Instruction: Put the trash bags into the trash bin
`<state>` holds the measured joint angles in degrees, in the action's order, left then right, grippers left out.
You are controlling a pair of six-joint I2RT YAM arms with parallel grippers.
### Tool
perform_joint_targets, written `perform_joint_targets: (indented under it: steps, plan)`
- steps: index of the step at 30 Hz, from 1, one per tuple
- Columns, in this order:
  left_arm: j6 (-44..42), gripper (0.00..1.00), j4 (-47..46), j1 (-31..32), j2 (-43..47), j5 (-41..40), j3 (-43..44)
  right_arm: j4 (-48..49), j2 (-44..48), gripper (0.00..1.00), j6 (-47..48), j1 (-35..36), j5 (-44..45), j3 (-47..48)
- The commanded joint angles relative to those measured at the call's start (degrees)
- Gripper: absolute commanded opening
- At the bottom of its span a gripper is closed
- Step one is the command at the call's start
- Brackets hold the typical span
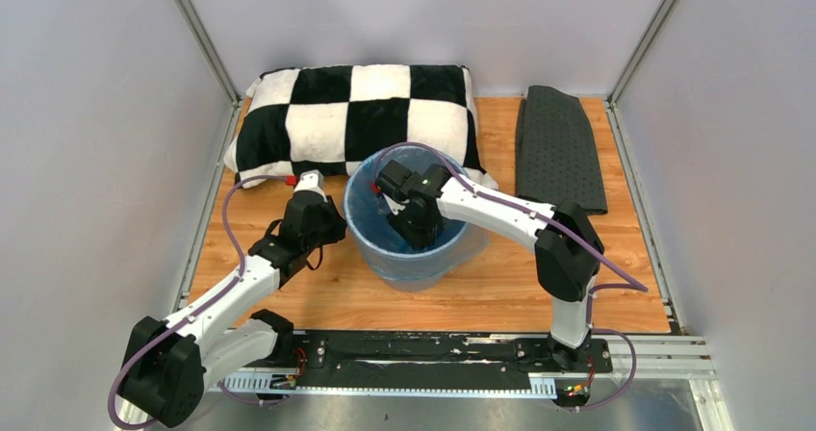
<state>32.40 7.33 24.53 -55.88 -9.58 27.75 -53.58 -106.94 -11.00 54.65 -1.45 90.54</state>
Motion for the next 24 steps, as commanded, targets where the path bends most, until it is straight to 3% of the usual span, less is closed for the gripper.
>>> perform_joint_targets:
  steps: [1, 12, 24]
  plan:
    - [-0.9, 0.24, -2.7, -0.3, -0.7, 2.0, -0.4, 0.8, -1.2, 0.39, 0.6, -0.1, 1.1, -1.6]
    - [-1.3, 0.15, -5.4, -0.2, -4.3, 6.2, -0.5, 4.2, -1.4, 0.44, 0.7, -1.0, 1.3, -5.3]
    - [-1.1, 0.14, -4.3, -0.2, -2.4, 6.6, -1.6, 7.9, -2.1, 0.52, 0.8, -1.1, 3.6, -8.2]
